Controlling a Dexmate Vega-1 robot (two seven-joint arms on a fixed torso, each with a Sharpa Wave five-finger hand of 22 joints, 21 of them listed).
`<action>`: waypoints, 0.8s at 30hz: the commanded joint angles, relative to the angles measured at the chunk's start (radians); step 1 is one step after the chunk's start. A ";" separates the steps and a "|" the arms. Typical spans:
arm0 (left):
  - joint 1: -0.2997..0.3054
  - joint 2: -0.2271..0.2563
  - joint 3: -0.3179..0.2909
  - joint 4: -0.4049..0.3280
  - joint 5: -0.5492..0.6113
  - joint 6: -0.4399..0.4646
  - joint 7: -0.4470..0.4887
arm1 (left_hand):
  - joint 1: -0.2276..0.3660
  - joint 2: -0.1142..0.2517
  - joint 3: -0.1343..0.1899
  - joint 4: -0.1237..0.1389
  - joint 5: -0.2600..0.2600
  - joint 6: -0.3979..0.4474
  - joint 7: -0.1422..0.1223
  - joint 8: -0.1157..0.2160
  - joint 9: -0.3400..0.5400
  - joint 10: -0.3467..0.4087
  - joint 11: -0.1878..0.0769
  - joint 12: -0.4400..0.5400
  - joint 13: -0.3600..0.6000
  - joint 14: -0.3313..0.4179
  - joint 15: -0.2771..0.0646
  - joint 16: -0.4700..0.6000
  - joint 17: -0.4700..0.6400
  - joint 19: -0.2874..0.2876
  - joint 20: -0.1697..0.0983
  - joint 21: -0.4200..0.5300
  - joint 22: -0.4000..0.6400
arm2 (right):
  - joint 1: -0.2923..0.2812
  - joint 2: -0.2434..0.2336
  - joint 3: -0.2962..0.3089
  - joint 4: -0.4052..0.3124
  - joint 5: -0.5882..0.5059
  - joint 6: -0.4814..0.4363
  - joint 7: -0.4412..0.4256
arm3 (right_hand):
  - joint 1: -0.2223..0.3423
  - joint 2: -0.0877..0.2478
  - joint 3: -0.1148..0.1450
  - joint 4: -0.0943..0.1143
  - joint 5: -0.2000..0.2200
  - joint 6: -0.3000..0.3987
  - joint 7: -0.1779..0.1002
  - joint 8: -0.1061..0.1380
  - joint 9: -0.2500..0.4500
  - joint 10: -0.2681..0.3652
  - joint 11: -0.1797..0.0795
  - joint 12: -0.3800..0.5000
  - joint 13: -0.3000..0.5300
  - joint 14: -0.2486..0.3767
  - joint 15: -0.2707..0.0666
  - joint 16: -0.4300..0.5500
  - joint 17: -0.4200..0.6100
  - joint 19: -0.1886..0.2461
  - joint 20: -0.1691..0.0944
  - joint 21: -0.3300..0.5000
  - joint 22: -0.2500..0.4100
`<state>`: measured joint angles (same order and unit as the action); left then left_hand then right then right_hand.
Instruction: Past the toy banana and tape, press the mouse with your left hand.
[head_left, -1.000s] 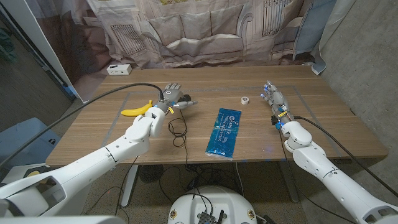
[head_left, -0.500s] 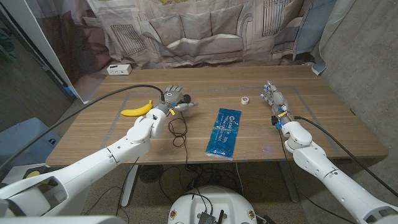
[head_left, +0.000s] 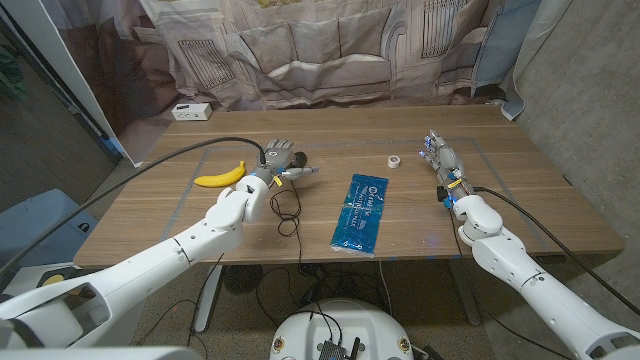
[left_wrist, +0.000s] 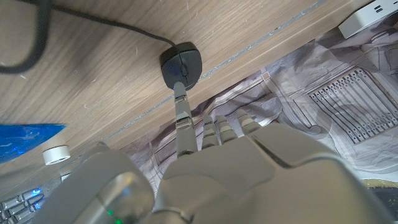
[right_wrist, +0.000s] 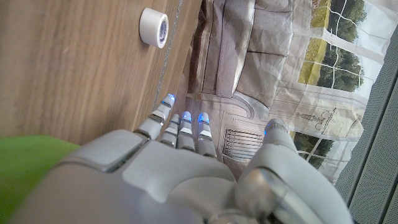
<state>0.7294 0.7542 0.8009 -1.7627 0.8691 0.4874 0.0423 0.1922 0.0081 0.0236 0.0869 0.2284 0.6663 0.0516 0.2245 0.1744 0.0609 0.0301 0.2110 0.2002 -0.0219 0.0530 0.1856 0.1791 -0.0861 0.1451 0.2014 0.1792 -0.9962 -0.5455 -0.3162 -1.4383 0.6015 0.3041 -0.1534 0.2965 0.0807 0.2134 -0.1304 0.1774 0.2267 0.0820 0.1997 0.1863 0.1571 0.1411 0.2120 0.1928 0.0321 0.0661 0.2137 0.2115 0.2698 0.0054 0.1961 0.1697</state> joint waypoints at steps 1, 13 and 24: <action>-0.013 -0.009 0.013 0.025 0.004 -0.003 -0.006 | 0.002 0.009 -0.006 0.005 0.002 0.006 -0.005 -0.005 0.005 0.007 -0.002 0.006 0.000 -0.005 0.004 0.003 0.004 0.001 0.001 -0.001 0.004 | 0.000 -0.006 0.002 -0.002 -0.001 -0.004 0.001 | 0.001 0.006 -0.002 -0.001 -0.001 0.012 -0.001 -0.002 0.003 0.011 -0.001 -0.001 0.006 -0.003 0.008 0.000 0.003 -0.001 0.006 -0.003 0.003; -0.005 -0.010 0.006 0.028 -0.031 -0.023 0.010 | 0.003 0.012 -0.007 0.004 0.002 0.008 -0.016 -0.009 0.005 0.009 -0.002 0.007 0.000 0.001 0.003 0.005 0.004 0.005 -0.001 0.001 0.004 | 0.002 -0.003 0.003 -0.005 0.000 -0.005 -0.001 | 0.002 0.007 -0.002 -0.001 -0.001 0.013 -0.001 -0.002 0.003 0.011 -0.001 -0.001 0.006 -0.001 0.008 0.000 0.003 -0.001 0.007 -0.003 0.003; -0.008 -0.015 0.013 0.038 -0.029 -0.009 0.013 | 0.005 0.014 -0.007 0.003 0.003 0.007 -0.027 -0.014 0.005 0.015 -0.006 0.009 0.000 0.009 -0.002 0.008 0.003 0.010 -0.001 0.003 0.004 | 0.002 0.000 0.003 0.002 0.004 -0.005 -0.001 | 0.001 0.006 -0.002 -0.002 -0.001 0.013 -0.002 -0.002 0.003 0.011 -0.001 -0.002 0.006 -0.001 0.008 0.000 0.003 -0.002 0.007 -0.003 0.003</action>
<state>0.7208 0.7428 0.8114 -1.7326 0.8481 0.4750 0.0482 0.1977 0.0134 0.0236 0.0869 0.2284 0.6679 0.0315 0.2163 0.1743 0.0663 0.0248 0.2151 0.2003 -0.0176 0.0491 0.1856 0.1791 -0.0828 0.1419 0.2014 0.1792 -0.9945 -0.5495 -0.3147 -1.4399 0.6012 0.3004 -0.1531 0.2965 0.0806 0.2134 -0.1304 0.1774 0.2322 0.0765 0.1997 0.1863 0.1571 0.1411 0.2120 0.1978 0.0320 0.0660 0.2137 0.2114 0.2659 0.0094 0.1961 0.1697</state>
